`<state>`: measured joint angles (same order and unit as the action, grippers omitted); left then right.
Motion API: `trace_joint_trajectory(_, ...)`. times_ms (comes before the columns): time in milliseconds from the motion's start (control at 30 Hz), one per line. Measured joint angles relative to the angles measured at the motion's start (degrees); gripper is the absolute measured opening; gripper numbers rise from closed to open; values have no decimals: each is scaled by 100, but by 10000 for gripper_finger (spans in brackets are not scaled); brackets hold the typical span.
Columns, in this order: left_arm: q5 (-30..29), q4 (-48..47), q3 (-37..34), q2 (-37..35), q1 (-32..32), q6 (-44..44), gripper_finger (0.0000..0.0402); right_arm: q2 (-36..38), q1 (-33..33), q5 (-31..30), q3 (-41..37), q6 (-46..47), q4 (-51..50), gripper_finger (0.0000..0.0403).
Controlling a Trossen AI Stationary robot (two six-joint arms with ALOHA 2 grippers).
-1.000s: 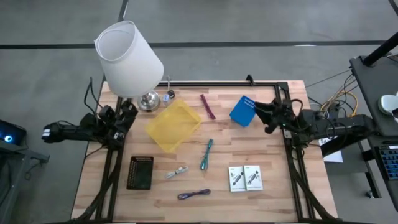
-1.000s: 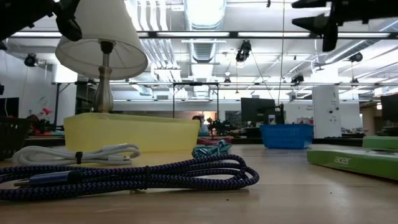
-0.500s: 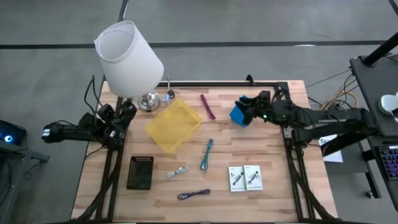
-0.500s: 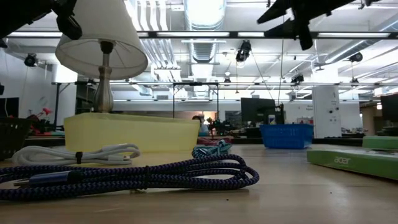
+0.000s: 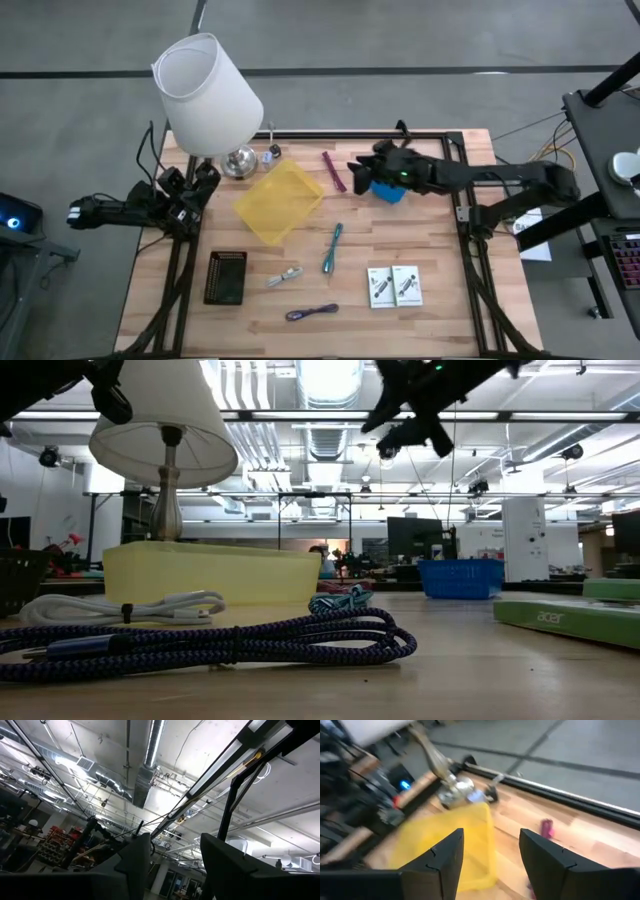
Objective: Pick and place items into bin
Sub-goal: Put the pink charger cable into the yellow bin
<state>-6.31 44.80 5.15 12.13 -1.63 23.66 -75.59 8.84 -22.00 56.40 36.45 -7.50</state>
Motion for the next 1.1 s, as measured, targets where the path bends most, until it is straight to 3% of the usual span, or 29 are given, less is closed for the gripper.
trace_joint_trajectory(300, -15, -4, 0, -28, 0, -2, 160, -1489, 427, 61, 1642, -156, -1988, 191)
trace_joint_trajectory(467, -17, -25, 0, -25, 0, -2, 160, -2245, 654, 847, 2222, -433, -2280, 192)
trace_joint_trajectory(667, -20, -26, -11, -23, 0, -2, 160, -2849, 960, 1485, 2363, -211, -2381, 192)
trace_joint_trajectory(1100, -20, -26, -92, -39, 0, -1, 160, -3572, 1198, 1517, 2374, -210, -2359, 192)
